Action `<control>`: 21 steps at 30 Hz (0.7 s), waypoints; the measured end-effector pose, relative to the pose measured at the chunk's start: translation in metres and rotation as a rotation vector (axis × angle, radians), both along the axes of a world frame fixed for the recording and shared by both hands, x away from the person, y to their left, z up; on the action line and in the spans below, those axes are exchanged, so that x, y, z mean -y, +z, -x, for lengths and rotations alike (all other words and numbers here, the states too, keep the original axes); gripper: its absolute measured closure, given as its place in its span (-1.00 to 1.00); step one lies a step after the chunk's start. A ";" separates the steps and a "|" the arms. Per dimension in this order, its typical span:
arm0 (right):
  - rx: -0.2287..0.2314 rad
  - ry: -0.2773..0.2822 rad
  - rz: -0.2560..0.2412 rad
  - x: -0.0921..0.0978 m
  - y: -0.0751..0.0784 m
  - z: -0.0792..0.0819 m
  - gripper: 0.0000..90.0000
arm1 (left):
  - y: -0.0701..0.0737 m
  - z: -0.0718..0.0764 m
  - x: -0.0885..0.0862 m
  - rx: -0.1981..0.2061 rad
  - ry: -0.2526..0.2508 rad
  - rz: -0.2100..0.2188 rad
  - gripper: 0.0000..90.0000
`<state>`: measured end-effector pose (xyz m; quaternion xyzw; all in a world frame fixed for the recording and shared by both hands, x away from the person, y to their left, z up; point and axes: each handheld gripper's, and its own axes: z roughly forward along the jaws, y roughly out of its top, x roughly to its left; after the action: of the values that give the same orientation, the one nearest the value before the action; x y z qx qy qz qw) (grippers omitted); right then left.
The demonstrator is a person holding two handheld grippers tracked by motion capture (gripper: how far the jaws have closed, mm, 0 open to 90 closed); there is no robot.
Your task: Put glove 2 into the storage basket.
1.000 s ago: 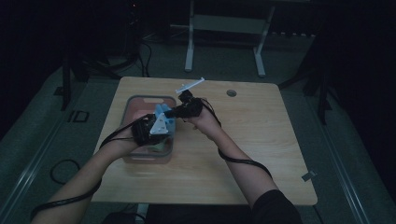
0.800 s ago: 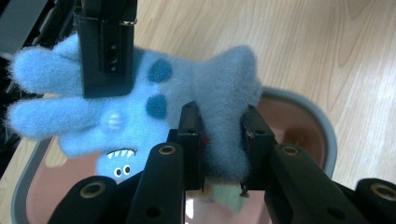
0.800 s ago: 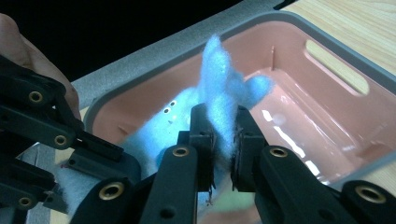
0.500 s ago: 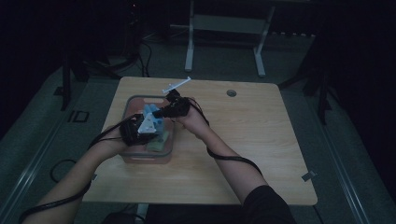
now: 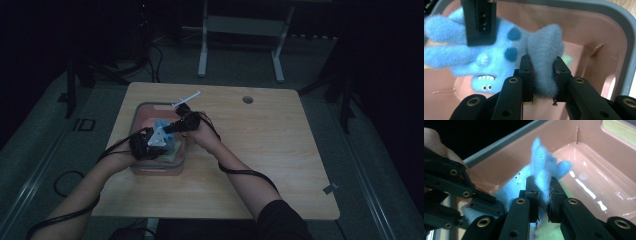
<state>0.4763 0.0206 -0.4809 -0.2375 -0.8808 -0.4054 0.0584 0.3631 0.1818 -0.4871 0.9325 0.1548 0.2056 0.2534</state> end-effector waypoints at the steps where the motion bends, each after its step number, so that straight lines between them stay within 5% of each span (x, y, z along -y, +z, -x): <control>1: -0.002 -0.001 0.004 0.000 -0.002 0.000 0.81 | -0.001 0.000 0.000 -0.005 -0.002 -0.003 0.66; 7: -0.007 -0.015 0.013 0.001 -0.008 0.000 0.81 | -0.003 0.002 0.001 0.011 -0.006 -0.004 0.66; 13: 0.003 -0.008 0.041 0.001 -0.013 0.001 0.80 | -0.006 -0.001 0.006 -0.039 -0.017 -0.034 0.65; 21: 0.017 -0.035 0.054 0.003 -0.016 -0.003 0.61 | -0.009 -0.007 0.006 -0.081 -0.003 -0.011 0.53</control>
<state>0.4791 0.0179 -0.4969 -0.2510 -0.8875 -0.3846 0.0375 0.3704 0.1762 -0.4960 0.9417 0.1626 0.1680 0.2420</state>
